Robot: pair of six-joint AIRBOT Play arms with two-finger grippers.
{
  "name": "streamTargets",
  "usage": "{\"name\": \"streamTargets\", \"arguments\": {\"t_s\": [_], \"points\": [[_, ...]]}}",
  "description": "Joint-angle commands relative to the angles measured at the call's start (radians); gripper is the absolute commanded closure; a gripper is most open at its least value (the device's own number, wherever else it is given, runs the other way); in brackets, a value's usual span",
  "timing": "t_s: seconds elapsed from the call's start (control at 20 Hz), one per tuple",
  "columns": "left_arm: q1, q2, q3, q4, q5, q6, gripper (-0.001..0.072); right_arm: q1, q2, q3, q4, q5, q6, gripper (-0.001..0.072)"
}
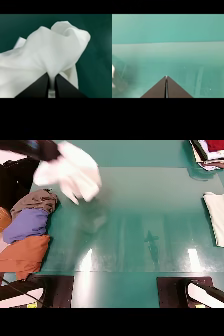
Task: Fold the shirts.
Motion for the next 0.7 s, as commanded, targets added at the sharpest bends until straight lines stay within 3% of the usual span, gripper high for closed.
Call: {"name": "streamTargets", "arguments": {"t_s": [0.0, 0.05, 0.1, 0.25, 0.45, 0.65], "points": [[-0.238, -0.007, -0.220, -0.034, 0.047, -0.011, 0.0550, 0.000, 0.000, 0.040, 0.002, 0.059, 0.000, 0.0696], [-0.285, -0.015, -0.272, -0.037, 0.107, -0.011, 0.0225, 0.000, 0.000, 0.039, 0.002, 0.081, 0.001, 0.0696], [-0.319, -0.022, -0.311, -0.034, 0.172, -0.010, 0.0099, 0.000, 0.000, 0.039, 0.001, 0.101, 0.001, 0.0696], [-0.300, -0.030, -0.312, 0.038, 0.241, 0.014, 0.0097, 0.000, 0.000, 0.039, 0.002, 0.121, 0.001, 0.0696], [-0.046, -0.046, -0.302, 0.048, 0.229, -0.007, 0.0097, 0.000, 0.000, 0.039, 0.002, 0.128, 0.001, 0.0696], [0.261, -0.151, -0.395, -0.257, 0.175, 0.011, 0.0097, 0.000, 0.000, 0.038, 0.002, 0.127, 0.001, 0.0696]]}}
